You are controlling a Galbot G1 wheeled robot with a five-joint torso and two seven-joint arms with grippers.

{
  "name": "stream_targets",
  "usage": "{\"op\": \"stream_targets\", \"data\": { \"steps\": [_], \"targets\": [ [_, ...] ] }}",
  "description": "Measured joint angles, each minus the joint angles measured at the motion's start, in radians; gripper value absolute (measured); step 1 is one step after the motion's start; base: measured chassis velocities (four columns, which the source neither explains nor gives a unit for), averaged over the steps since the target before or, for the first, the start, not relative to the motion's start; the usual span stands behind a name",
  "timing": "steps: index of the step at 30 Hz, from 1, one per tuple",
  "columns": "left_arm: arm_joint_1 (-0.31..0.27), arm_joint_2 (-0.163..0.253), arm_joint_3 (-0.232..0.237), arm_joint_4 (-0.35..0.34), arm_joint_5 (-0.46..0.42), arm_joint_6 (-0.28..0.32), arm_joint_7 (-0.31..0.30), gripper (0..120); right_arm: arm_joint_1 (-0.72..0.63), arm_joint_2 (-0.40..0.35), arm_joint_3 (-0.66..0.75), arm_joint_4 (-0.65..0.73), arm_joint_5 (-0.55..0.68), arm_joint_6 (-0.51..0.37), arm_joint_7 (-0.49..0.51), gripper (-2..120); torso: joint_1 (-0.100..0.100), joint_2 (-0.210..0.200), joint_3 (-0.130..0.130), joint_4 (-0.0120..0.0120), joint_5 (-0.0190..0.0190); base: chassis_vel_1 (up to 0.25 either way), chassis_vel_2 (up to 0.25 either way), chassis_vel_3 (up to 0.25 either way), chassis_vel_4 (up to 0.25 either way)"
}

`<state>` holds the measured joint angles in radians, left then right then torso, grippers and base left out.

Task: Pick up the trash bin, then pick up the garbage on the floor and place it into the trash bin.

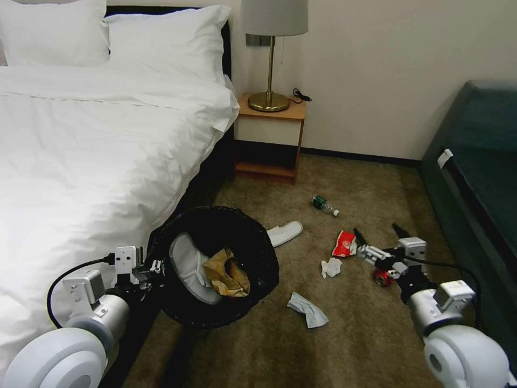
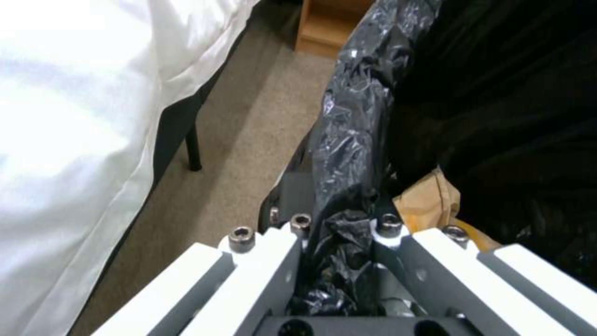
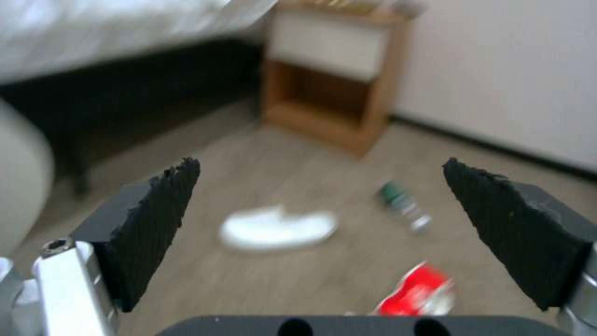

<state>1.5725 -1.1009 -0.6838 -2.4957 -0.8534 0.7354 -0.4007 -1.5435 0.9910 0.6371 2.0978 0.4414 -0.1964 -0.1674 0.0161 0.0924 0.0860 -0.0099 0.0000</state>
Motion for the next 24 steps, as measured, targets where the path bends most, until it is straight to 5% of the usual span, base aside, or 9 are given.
{"op": "stream_targets", "data": {
  "steps": [14,24],
  "targets": [
    [0.003,0.015,-0.011,-0.004,-0.012,0.0,-0.002,2,0.228,-0.13,-0.303,-0.378,0.012,-0.015,-0.239,100,0.0,0.0,0.0,0.0,0.0,0.0,0.0,0.0,0.0],
    [0.0,0.022,-0.005,-0.005,-0.015,0.0,-0.002,2,0.397,-0.033,-0.492,-0.587,0.036,-0.122,-0.269,100,0.0,0.0,0.0,0.0001,-0.0001,0.0,0.0,0.0,0.0]
  ]
}}
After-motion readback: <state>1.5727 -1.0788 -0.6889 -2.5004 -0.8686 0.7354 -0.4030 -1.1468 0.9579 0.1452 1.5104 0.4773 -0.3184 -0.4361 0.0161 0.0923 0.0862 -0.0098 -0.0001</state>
